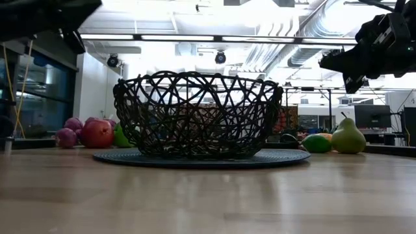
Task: Build produce basket
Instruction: Put the purple garlic into the basket
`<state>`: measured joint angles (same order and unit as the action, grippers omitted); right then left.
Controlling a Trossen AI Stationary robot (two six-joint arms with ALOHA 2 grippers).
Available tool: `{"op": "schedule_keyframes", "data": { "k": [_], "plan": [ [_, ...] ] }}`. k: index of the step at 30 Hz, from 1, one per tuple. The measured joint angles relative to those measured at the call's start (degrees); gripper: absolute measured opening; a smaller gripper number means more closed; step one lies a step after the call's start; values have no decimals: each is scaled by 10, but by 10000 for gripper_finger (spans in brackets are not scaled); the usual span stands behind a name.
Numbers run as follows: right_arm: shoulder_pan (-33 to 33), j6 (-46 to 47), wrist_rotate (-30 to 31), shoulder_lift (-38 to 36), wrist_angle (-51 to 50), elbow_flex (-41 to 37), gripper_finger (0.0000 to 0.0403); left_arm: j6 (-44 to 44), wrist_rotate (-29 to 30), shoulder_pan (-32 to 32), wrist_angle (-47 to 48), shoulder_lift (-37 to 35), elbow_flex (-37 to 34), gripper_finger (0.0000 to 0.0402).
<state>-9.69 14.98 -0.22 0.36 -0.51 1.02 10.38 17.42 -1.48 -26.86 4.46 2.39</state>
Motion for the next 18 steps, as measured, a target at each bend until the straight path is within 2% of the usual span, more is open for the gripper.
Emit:
{"op": "schedule_keyframes", "data": {
  "k": [5,10,15,18],
  "plan": [
    [0,0,0,0,0,0,0,33,66,0,73,94,76,5],
    [0,0,0,0,0,0,0,56,107,-2,176,188,192,5],
    [0,0,0,0,0,0,0,57,106,-40,308,259,303,5],
    [0,0,0,0,0,0,0,60,53,-74,348,284,341,5]
  ]
}}
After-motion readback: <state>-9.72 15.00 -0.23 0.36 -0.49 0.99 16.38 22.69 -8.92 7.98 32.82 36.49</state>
